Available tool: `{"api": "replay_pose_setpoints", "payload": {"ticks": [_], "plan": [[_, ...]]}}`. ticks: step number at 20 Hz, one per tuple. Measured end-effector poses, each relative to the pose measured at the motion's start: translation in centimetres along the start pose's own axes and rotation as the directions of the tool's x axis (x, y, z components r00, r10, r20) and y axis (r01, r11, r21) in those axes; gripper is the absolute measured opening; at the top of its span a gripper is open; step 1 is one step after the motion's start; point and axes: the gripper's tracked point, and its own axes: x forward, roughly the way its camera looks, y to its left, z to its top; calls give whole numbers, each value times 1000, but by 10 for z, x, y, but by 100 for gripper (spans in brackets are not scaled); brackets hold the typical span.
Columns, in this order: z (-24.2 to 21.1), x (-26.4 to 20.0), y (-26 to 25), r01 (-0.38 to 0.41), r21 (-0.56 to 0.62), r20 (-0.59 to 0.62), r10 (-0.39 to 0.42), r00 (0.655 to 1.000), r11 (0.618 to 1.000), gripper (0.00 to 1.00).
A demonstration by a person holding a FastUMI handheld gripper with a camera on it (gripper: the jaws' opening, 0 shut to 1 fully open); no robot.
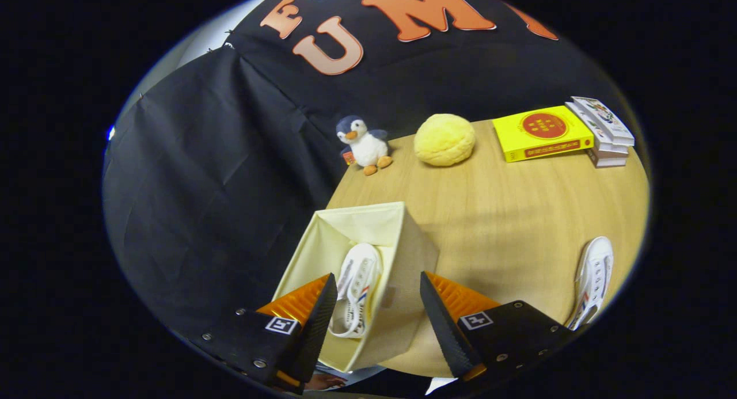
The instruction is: Open the storage box then place both shoes into the box .Put the left shoe in first, then the right shoe, with the right side of both shoes facing outward in a uniform manner.
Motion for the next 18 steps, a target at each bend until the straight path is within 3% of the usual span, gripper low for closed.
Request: {"api": "replay_pose_setpoints", "payload": {"ticks": [4, 9, 18], "plan": [[-4, -26, -85, 160, 15, 34, -161, 986, 987, 91], [-26, -67, -186, 342, 28, 42, -343, 938, 939, 91], [-95, -117, -289, 514, -55, -29, -515, 856, 856, 78]]}}
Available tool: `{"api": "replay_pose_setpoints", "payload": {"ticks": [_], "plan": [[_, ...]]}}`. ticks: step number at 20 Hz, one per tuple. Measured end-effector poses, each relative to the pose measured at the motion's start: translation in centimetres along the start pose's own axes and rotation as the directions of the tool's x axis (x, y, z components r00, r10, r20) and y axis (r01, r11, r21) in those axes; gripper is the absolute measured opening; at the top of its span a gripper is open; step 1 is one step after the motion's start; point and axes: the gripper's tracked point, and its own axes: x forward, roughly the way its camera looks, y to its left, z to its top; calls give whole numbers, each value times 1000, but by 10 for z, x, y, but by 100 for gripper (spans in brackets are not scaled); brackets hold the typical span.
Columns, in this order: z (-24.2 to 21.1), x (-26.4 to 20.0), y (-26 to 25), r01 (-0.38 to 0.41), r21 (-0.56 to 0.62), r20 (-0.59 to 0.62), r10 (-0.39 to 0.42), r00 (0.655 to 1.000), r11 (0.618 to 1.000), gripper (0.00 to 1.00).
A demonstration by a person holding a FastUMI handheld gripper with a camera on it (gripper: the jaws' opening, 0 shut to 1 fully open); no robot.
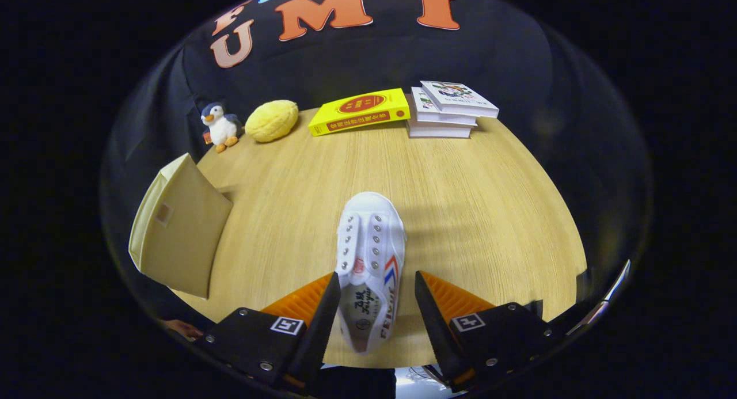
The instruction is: Open the storage box then place both shoes into the box .Put the left shoe in first, then the right shoe, with the right side of both shoes facing outward in a uniform manner.
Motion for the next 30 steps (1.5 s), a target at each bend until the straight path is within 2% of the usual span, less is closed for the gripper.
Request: {"api": "replay_pose_setpoints", "payload": {"ticks": [5, 10, 12, 19, 22, 26, 30], "plan": [[-25, 18, -21, 26, -80, -15, -27, 1000, 996, 72], [-21, 38, -11, -40, -70, 39, 43, 998, 997, 60], [-27, 47, -9, -49, -54, 37, 51, 998, 997, 52], [-23, 54, -10, -84, 115, 50, 78, 996, 990, 27], [-22, 56, -18, -57, 179, 35, 52, 998, 982, 8], [-23, 56, -17, -62, 205, 15, 60, 998, 977, 7], [-17, 54, -18, -6, 225, -11, 9, 1000, 974, 4]]}}
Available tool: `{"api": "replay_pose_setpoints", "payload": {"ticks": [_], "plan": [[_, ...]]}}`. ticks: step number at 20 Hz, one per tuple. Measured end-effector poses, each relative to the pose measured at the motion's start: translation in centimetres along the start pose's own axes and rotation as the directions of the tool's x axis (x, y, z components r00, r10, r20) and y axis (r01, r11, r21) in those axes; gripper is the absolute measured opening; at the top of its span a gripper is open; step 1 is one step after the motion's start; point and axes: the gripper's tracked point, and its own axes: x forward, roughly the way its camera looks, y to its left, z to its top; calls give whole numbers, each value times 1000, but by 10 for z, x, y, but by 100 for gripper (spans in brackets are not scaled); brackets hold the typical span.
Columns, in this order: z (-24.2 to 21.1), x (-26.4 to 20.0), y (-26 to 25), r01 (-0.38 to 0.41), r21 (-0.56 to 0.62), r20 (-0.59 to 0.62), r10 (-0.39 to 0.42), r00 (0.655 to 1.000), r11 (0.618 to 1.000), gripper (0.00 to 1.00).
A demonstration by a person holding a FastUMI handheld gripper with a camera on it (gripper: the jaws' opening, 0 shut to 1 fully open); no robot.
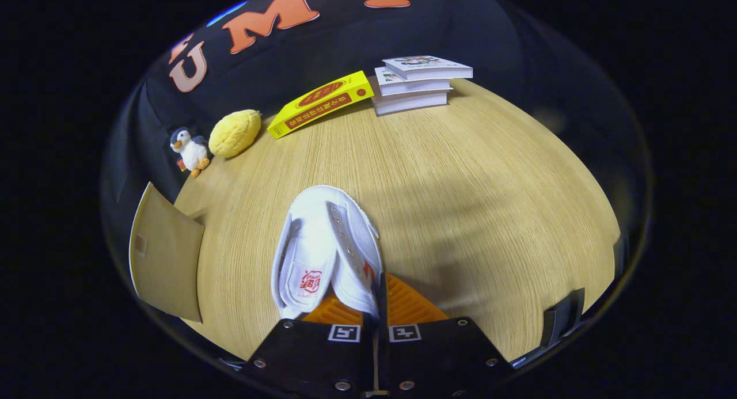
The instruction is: Open the storage box then place both shoes into the box .Put the left shoe in first, then the right shoe, with the right side of both shoes facing outward in a uniform manner.
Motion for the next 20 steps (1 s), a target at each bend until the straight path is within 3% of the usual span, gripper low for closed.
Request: {"api": "replay_pose_setpoints", "payload": {"ticks": [10, 20], "plan": [[35, -32, 62, -42, 82, 33, 39, 999, 996, 2], [72, -96, 176, -156, 16, 79, 154, 985, 988, 2]]}}
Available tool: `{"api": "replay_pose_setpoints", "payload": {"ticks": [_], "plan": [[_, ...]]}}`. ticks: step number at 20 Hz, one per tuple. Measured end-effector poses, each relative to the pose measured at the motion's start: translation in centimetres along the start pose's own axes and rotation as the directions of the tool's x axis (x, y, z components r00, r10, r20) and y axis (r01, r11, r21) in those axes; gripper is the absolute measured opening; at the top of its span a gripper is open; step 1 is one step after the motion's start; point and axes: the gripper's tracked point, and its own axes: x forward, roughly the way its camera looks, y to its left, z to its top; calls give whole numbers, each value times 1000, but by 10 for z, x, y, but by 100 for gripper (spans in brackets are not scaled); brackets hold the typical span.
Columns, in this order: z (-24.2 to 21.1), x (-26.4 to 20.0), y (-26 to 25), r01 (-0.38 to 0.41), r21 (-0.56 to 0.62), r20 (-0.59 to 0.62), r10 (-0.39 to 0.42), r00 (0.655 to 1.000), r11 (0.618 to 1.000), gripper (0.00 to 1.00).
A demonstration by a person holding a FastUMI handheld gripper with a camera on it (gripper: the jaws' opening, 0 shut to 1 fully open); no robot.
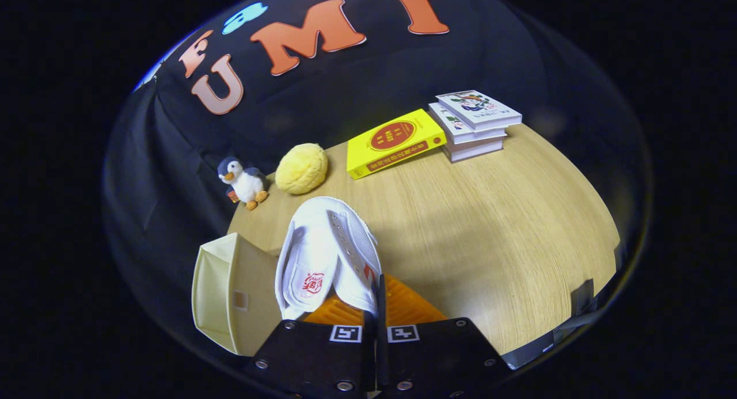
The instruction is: Open the storage box then place both shoes into the box .Put the left shoe in first, then the right shoe, with the right side of both shoes facing outward in a uniform manner.
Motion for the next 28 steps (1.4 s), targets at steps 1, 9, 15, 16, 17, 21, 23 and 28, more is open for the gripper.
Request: {"api": "replay_pose_setpoints", "payload": {"ticks": [1, 9, 15, 16, 17, 21, 23, 28], "plan": [[1, -4, 15, -18, -4, -4, 18, 1000, 1000, 2], [-18, -13, 128, -136, -34, -68, 134, 989, 990, 2], [-47, -9, 200, -196, -43, -114, 191, 975, 980, 2], [-52, -7, 206, -198, -45, -122, 191, 974, 979, 2], [-56, -4, 213, -198, -49, -130, 190, 973, 979, 3], [-71, 8, 226, -180, -67, -163, 167, 972, 981, 3], [-81, 14, 228, -163, -74, -190, 146, 971, 984, 3], [-97, 30, 218, -89, -125, -216, 60, 975, 988, 3]]}}
